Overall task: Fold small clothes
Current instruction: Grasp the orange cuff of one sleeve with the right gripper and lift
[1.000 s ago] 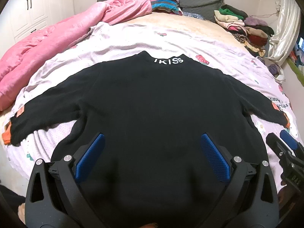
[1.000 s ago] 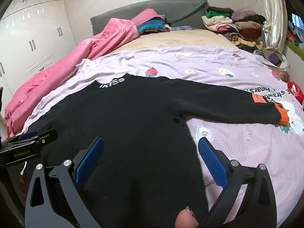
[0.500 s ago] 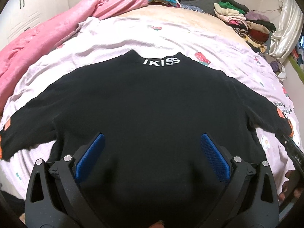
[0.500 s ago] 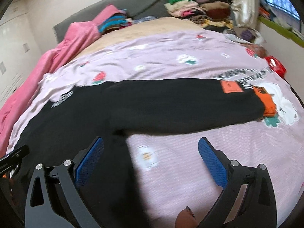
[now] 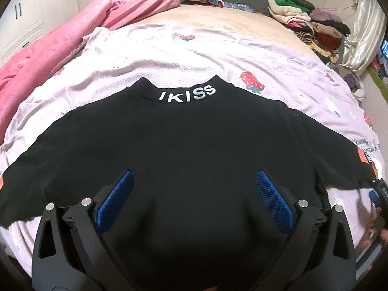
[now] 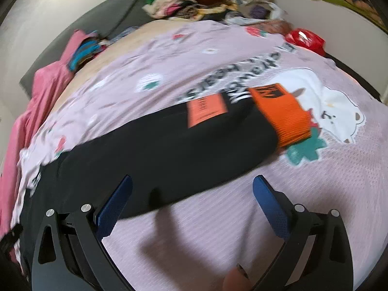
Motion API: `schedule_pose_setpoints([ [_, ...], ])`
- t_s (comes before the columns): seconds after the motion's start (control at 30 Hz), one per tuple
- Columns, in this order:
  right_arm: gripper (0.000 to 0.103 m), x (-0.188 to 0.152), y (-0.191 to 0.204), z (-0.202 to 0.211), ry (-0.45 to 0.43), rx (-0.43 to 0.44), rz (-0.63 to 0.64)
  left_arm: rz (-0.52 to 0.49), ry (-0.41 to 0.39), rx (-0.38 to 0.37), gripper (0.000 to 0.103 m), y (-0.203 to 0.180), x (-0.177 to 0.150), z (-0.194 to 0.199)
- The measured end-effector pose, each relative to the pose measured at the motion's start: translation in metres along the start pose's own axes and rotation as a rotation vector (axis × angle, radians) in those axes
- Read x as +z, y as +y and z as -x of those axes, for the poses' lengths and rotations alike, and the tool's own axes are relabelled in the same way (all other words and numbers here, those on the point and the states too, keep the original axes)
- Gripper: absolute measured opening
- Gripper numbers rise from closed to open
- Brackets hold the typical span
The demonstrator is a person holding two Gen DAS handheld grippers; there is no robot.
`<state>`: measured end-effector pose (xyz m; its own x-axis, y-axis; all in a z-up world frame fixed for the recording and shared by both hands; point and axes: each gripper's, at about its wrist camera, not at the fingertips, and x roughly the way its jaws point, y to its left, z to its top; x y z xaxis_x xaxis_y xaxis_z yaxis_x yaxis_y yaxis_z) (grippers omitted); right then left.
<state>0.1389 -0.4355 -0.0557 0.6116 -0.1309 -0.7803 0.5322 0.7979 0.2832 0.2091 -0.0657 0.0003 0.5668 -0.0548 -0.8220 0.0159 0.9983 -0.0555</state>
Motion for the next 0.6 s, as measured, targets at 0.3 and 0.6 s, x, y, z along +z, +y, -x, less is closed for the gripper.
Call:
schedule_pose_setpoints([
  [0.3,0.088,0.033,-0.042,-0.029,-0.027,0.018,-0.198,0.025,0.008,0.018,0.095,0.008,0.009,-0.018],
  [0.6,0.015,0.040,-0.041,-0.007,-0.156,0.070,-0.182,0.017,-0.024,0.025,0.095,0.012,0.011,-0.007],
])
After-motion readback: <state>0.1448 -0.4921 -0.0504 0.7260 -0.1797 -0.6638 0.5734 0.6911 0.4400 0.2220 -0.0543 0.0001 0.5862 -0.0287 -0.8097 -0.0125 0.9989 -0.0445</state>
